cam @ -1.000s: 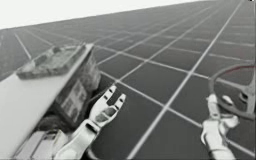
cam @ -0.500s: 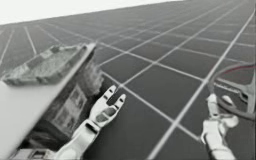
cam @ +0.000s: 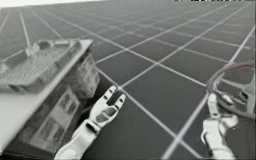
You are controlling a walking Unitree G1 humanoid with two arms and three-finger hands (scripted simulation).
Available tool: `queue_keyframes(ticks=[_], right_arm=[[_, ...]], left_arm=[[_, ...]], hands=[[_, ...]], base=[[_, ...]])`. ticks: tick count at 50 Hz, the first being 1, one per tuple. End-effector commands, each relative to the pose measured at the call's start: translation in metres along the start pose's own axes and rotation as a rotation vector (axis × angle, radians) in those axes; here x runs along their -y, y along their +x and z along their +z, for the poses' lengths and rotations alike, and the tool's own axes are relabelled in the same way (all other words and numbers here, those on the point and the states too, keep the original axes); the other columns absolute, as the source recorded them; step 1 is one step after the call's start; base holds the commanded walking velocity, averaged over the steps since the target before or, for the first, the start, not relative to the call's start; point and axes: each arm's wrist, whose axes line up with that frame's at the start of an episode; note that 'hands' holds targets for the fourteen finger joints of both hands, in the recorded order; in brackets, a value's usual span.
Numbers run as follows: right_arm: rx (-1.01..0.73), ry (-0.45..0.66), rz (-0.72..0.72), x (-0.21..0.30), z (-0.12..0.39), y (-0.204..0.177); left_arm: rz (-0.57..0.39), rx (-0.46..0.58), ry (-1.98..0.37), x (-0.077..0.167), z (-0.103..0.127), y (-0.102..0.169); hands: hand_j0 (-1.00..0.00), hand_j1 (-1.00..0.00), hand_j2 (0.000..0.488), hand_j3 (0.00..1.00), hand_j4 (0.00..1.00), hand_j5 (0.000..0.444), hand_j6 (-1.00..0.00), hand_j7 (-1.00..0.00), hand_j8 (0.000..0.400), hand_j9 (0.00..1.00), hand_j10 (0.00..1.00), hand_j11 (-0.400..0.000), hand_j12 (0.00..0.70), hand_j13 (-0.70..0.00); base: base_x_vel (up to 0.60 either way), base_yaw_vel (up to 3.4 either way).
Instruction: Pick up and drop off the object
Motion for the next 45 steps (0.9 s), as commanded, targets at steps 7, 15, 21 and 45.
queue_keyframes(ticks=[7, 15, 21, 45], right_arm=[[0.013, 0.026, 0.028, -0.0042, 0.0057, 0.0004], [0.013, 0.026, 0.028, -0.0042, 0.0057, 0.0004], [0.013, 0.026, 0.028, -0.0042, 0.0057, 0.0004], [0.013, 0.026, 0.028, -0.0042, 0.0057, 0.0004]], left_arm=[[-0.014, 0.004, 0.02, 0.0073, 0.0012, -0.0005], [-0.014, 0.004, 0.02, 0.0073, 0.0012, -0.0005], [-0.014, 0.004, 0.02, 0.0073, 0.0012, -0.0005], [-0.014, 0.004, 0.02, 0.0073, 0.0012, -0.0005]], hands=[[0.0, 0.0, 0.0, 1.0, 1.0, 0.0, 0.0, 0.0, 0.0, 1.0, 1.0, -0.4, 0.0, -0.7], [0.0, 0.0, 0.0, 1.0, 1.0, 0.0, 0.0, 0.0, 0.0, 1.0, 1.0, -0.4, 0.0, -0.7], [0.0, 0.0, 0.0, 1.0, 1.0, 0.0, 0.0, 0.0, 0.0, 1.0, 1.0, -0.4, 0.0, -0.7], [0.0, 0.0, 0.0, 1.0, 1.0, 0.0, 0.0, 0.0, 0.0, 1.0, 1.0, -0.4, 0.0, -0.7]], base=[[0.25, -0.05], [0.21, -0.05], [0.16, 1.25], [0.17, 1.74]])
